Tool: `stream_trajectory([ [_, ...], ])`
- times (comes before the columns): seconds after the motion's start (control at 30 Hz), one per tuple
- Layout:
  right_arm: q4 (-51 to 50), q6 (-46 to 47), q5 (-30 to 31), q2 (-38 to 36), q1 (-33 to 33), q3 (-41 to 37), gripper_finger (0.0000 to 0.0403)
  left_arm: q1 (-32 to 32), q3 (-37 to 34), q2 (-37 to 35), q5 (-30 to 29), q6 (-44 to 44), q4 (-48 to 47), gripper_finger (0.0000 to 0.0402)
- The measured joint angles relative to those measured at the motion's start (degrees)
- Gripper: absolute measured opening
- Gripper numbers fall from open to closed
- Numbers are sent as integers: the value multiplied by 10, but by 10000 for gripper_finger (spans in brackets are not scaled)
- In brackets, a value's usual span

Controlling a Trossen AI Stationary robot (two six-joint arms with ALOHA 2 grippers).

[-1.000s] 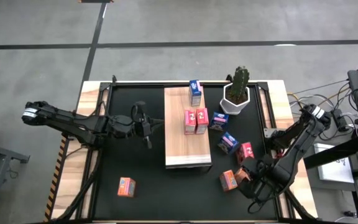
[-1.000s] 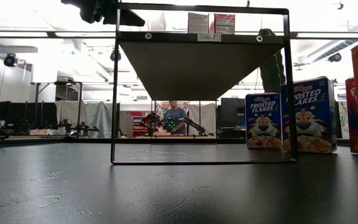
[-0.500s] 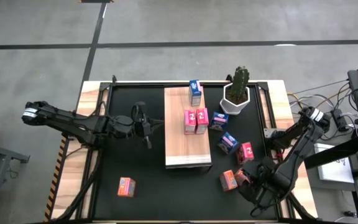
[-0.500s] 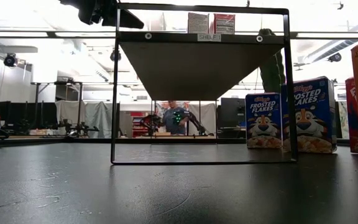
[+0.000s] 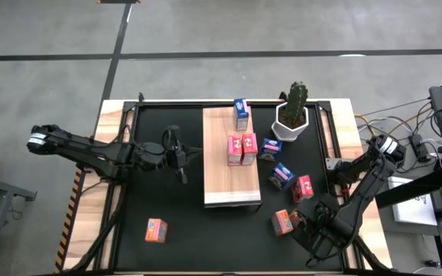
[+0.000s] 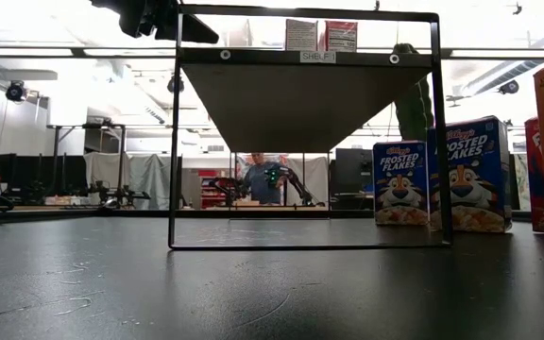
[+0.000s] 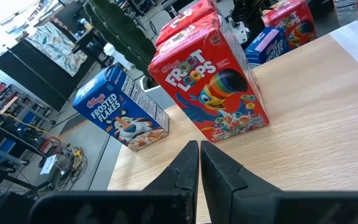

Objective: Stack cereal on shelf
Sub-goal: Put the right orange cereal box on the shelf

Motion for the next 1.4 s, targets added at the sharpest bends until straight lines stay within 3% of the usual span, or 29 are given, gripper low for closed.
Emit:
stream_trajectory([
  [0.47,-14,28,-18,-47,0,20,162,0,0,0,0,0,0,0],
  [0.77,-83,46,-18,-108,-1,97,143,0,0,0,0,0,0,0],
  [0.93,-119,39,46,-137,-2,137,137,0,0,0,0,0,0,0],
  [1.13,-123,2,208,-158,-9,173,136,0,0,0,0,0,0,0],
  [1.23,-119,-46,268,-157,-28,190,136,0,0,0,0,0,1,0],
  [1.4,-64,-199,287,-136,-98,217,136,0,0,0,0,1,5,0],
])
